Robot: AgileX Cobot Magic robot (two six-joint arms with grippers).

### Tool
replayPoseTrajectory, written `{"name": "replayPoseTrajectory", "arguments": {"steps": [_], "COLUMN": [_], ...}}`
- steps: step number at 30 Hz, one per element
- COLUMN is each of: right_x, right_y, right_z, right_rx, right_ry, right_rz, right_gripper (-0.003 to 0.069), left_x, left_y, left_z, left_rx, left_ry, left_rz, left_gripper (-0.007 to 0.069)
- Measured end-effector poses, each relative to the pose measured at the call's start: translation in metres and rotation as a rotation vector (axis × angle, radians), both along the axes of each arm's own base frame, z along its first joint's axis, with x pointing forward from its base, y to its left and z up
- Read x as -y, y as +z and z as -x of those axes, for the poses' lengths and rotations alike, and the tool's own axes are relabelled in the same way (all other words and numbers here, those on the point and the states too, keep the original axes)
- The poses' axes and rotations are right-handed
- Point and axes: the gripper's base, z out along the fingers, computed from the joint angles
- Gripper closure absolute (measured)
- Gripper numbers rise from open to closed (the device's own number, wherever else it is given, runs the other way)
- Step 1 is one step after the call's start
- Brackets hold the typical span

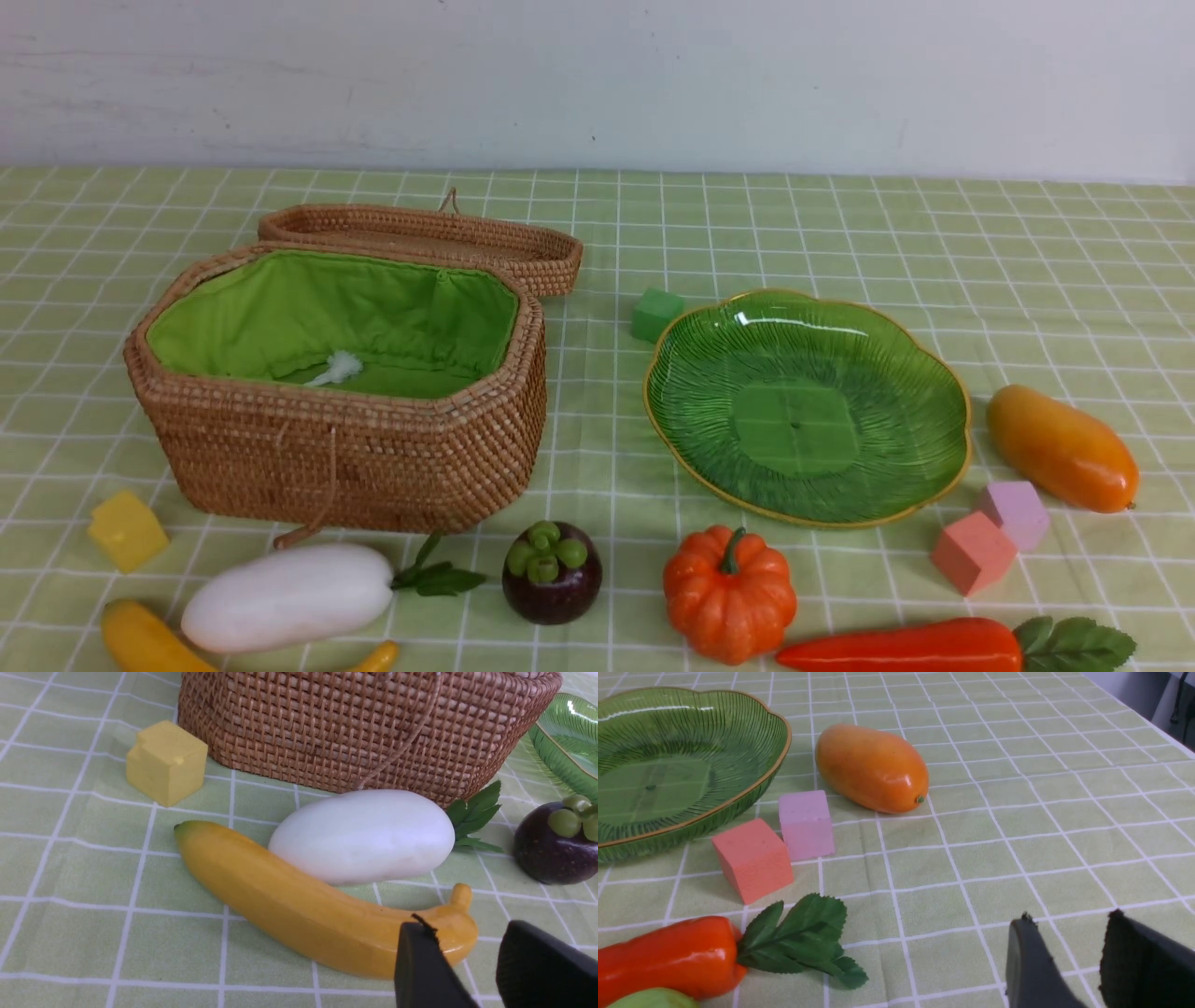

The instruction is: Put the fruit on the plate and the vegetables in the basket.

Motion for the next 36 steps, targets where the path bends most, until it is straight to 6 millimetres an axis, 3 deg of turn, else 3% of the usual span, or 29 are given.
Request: {"name": "replayPoseTrajectory", "arguments": {"steps": [22, 31, 36], "right_x": [0.0, -0.001, -0.001], "right_y": [0.0, 0.032, 0.049], "right_z": [-0.001, -0.004, -0.001], "right_rx": [0.018, 0.421, 0.612], "right_ry": [0.001, -0.008, 0.007], "right_rz": [0.003, -0.219, -0.192], "right_gripper": [0.0418, 0.0418, 0.0418], "left_x": [0.0, 0.0, 0.0], "left_y": [0.0, 0.0, 0.0], "left_z": [0.0, 0.0, 0.0], "left_rx": [0.0, 0.0, 0.0], "left_ry": [0.0, 0.0, 0.0], "left_rz": [0.0, 0.0, -0.001], "left_gripper": [0.0386, 0.0386, 0.0386]}}
